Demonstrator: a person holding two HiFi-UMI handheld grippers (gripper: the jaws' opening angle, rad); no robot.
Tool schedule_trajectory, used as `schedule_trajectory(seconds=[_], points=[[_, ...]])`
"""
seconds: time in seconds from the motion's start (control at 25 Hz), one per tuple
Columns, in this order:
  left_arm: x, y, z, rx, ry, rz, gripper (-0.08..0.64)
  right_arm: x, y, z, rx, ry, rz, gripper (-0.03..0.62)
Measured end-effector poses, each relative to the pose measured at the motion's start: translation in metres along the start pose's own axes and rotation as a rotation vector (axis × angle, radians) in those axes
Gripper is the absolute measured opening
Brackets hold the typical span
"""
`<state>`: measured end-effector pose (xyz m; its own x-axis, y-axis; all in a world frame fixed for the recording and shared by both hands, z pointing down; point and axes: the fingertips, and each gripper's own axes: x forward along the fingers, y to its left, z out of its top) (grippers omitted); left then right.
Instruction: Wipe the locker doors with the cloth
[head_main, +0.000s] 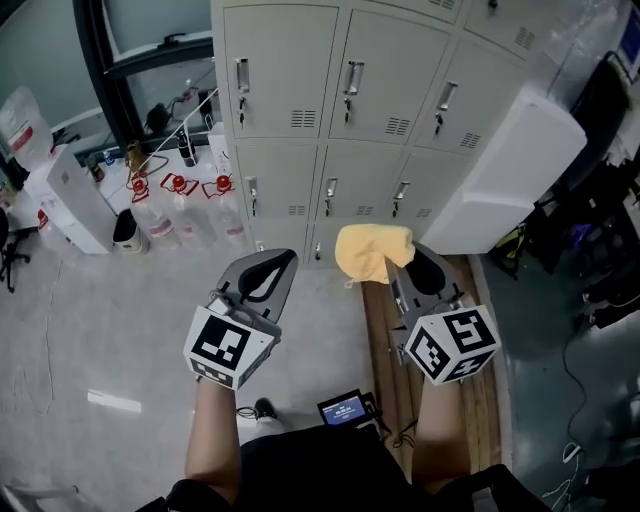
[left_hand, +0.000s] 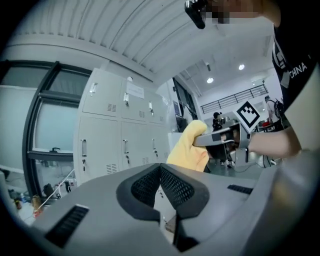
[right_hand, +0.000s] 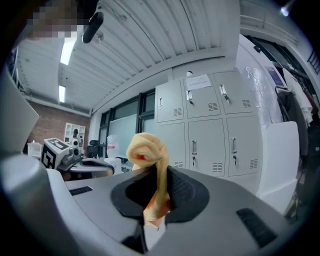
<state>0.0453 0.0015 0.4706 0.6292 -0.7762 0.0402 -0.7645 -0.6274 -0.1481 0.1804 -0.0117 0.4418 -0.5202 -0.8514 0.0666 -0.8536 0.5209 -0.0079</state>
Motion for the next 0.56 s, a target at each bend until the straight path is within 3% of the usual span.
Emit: schedule_trajectory(seconds=[0.12, 0.28, 0.56], points=[[0.013, -0.018, 0.003, 0.061, 0.038, -0.014, 0.020, -0.008, -0.012, 0.007, -0.054, -0.004, 0.007, 0.067], [0.014, -0.026, 0.012, 0.084, 0.012, -0.048, 0.021, -0.011, -0.014, 0.004, -0.052, -0.022, -0.001, 0.067], [0.008, -0.017, 0.025, -0.061, -0.107, -0.048, 0.021, -0.010, -0.005, -0.005, -0.046, -0.028, 0.003, 0.067]])
